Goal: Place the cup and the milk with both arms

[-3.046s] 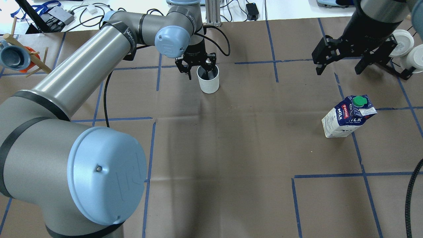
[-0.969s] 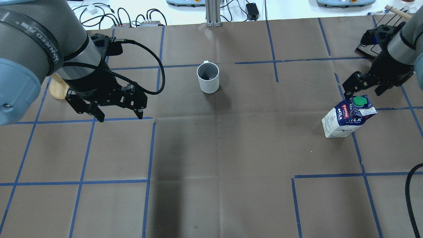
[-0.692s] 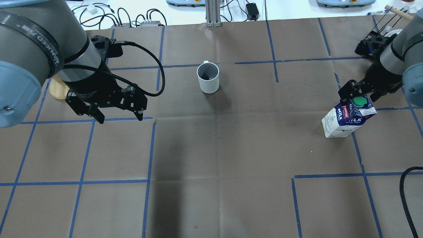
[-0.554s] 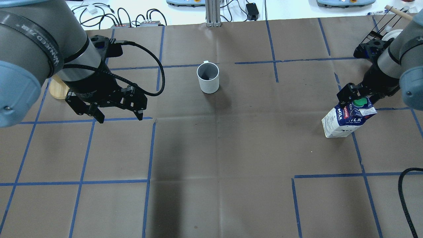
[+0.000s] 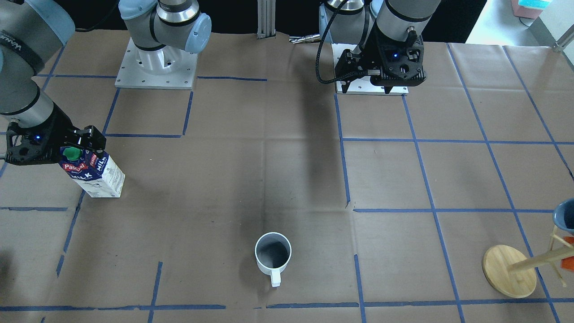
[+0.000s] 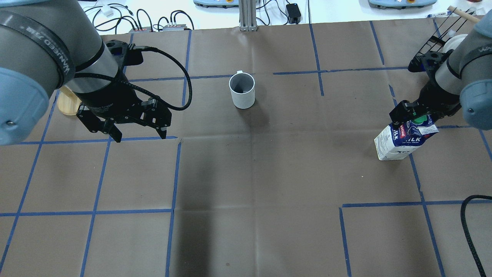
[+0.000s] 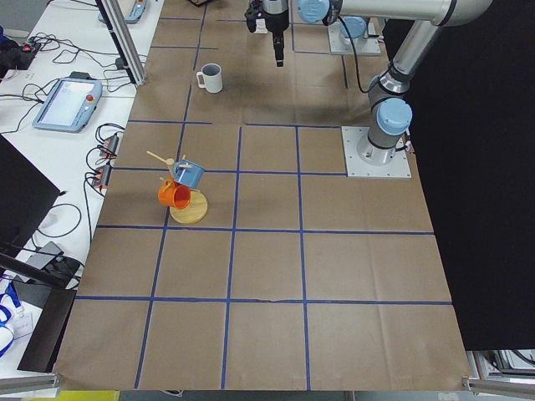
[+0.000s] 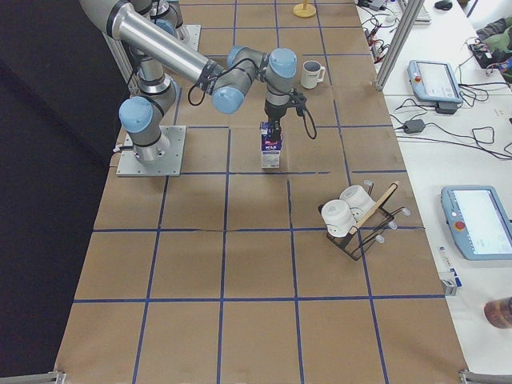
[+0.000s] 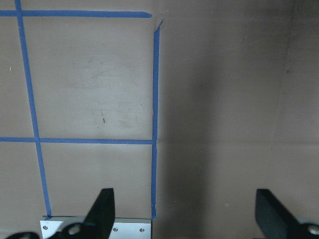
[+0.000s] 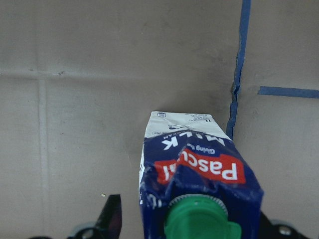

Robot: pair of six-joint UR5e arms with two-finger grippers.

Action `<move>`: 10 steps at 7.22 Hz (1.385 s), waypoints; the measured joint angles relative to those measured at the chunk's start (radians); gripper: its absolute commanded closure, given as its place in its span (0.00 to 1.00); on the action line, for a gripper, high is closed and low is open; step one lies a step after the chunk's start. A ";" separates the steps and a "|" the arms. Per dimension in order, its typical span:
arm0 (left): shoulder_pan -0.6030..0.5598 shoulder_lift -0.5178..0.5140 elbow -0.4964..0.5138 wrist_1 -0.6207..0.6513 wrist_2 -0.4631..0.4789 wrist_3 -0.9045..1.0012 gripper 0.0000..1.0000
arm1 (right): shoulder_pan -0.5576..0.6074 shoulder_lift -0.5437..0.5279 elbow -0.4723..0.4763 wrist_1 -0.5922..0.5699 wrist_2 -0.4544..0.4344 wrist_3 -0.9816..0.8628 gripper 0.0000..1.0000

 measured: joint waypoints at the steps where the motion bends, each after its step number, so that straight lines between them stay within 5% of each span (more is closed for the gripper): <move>1: 0.000 0.002 -0.001 0.000 0.000 0.000 0.00 | 0.000 0.000 0.000 0.001 -0.008 0.003 0.57; 4: 0.000 0.003 -0.002 0.000 -0.001 -0.005 0.00 | 0.001 -0.009 -0.053 0.012 -0.027 0.004 0.56; 7: 0.000 0.010 0.002 -0.001 0.001 -0.009 0.00 | 0.016 0.031 -0.311 0.218 -0.014 0.063 0.55; 10: 0.001 0.016 0.000 -0.008 0.001 -0.011 0.00 | 0.208 0.179 -0.554 0.302 -0.020 0.271 0.54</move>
